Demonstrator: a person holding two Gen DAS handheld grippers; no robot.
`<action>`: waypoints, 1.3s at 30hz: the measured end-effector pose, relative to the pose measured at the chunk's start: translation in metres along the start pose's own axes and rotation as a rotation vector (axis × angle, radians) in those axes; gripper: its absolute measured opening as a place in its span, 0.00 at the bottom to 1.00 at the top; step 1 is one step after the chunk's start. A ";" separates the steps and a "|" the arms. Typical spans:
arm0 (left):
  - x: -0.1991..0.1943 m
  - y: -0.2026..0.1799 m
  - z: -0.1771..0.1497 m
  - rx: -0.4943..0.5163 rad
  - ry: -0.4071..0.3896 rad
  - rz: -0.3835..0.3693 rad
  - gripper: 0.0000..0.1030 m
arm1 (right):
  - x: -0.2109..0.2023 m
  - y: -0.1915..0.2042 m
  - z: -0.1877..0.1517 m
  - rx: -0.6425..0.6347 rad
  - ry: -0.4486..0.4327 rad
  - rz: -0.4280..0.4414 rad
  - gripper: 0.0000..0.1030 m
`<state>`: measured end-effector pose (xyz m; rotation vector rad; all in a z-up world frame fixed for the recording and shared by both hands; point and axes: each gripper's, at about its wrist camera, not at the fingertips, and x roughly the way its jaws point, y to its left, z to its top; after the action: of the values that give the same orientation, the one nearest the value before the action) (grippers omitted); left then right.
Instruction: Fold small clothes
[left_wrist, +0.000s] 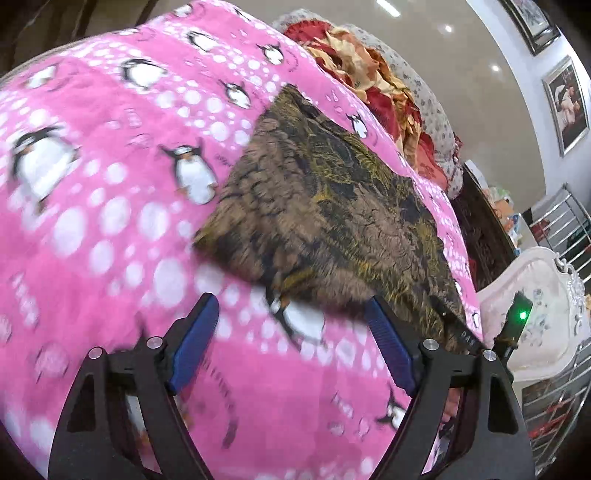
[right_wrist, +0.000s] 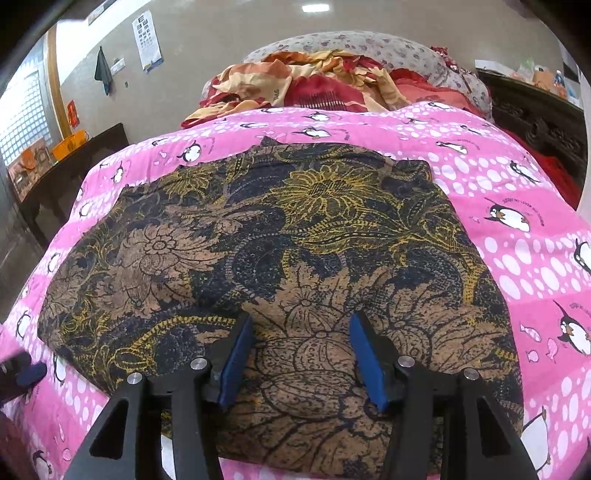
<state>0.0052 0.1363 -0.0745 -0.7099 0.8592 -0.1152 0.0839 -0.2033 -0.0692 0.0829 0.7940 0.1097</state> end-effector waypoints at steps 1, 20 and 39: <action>0.006 0.002 0.006 -0.005 0.007 -0.026 0.81 | 0.000 0.000 0.000 0.003 0.000 0.004 0.52; 0.018 0.038 0.035 -0.236 -0.039 -0.102 0.32 | 0.002 0.008 -0.001 -0.048 0.010 -0.056 0.53; 0.009 0.035 0.027 -0.190 -0.165 -0.058 0.23 | 0.008 0.113 0.122 -0.201 0.170 0.165 0.64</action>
<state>0.0247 0.1744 -0.0903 -0.9103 0.6969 -0.0259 0.1695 -0.0944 0.0234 -0.0526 0.9415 0.3561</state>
